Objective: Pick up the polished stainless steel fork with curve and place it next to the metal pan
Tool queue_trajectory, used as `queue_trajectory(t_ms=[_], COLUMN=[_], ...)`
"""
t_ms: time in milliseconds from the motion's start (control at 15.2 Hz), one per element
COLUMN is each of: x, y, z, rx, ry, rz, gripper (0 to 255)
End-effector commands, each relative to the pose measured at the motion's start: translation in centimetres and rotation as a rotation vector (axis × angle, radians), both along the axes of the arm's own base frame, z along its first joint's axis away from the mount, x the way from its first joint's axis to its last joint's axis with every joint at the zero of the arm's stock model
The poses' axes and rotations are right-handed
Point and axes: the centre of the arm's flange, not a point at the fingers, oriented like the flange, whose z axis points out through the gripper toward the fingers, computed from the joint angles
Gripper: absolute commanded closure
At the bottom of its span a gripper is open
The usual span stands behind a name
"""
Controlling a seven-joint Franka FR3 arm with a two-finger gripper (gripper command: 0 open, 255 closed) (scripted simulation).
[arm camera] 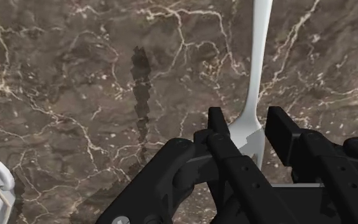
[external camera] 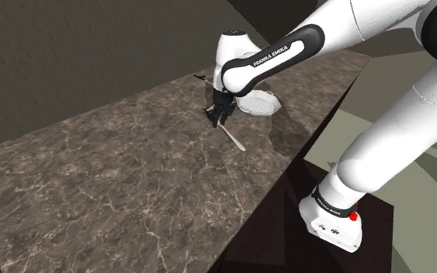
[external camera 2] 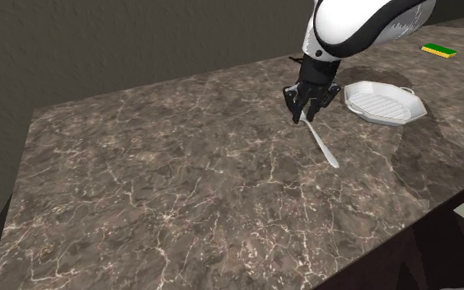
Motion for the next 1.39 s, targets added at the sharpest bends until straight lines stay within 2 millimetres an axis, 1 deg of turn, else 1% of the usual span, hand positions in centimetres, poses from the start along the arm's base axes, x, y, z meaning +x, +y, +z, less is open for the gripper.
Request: queue_trajectory(t_ms=[0,1320], x=[-0.7,-7.7], y=[-2.6,-28.0], z=[-0.1,0.0], rx=[0.0,0.0], ry=[0.0,0.0], rz=[0.002,0.002], gripper=[255,255])
